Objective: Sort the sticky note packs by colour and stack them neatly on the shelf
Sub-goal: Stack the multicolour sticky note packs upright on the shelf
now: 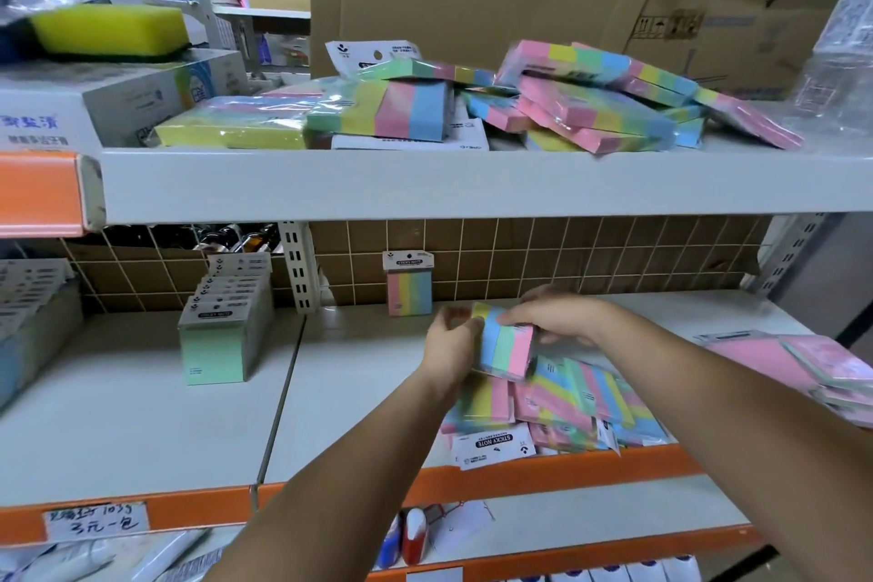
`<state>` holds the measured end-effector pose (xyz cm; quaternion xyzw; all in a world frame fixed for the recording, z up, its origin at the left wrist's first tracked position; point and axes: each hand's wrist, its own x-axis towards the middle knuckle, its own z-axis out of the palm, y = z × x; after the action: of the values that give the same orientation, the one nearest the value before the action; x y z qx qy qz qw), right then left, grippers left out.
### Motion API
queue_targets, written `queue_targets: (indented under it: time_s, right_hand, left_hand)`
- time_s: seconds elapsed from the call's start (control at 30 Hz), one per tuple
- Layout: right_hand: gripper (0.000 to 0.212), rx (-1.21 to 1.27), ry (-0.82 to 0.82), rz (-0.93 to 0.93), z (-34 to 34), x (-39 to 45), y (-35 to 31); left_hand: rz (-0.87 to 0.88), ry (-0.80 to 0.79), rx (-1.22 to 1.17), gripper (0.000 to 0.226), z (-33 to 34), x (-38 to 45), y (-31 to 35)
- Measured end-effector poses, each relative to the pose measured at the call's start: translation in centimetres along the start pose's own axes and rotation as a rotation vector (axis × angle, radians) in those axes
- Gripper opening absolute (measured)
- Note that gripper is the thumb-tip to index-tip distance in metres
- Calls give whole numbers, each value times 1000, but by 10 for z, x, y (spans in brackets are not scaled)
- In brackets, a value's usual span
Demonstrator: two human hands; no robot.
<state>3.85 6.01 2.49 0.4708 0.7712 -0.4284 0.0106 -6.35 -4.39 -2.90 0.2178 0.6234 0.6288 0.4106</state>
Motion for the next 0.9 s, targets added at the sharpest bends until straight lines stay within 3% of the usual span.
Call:
queue_targets:
  time_s: [0.2,0.4,0.53,0.63,0.8,0.9]
  right_hand:
    - [5,322,-59,-3,8,2,-5]
    - [13,529,74,-12,12,12,-10]
    - [25,516,120,7,15,14,-12]
    - [29,525,122,4,19,14,-14]
    - [50,501,46,-56,26,18,-17]
    - [44,400,11,-81,29,18,-23]
  left_hand:
    - [-1,13,18,17,-11,0,18]
    - [-58,58,30,8,-34,-1,22]
    - [-110,105,-39,24,-50,5,21]
    - [-115,91,-111,22,-58,9,18]
    - [-60,101,-39,26,-66,17,20]
    - [-10,106,-15,26,-70,23,25]
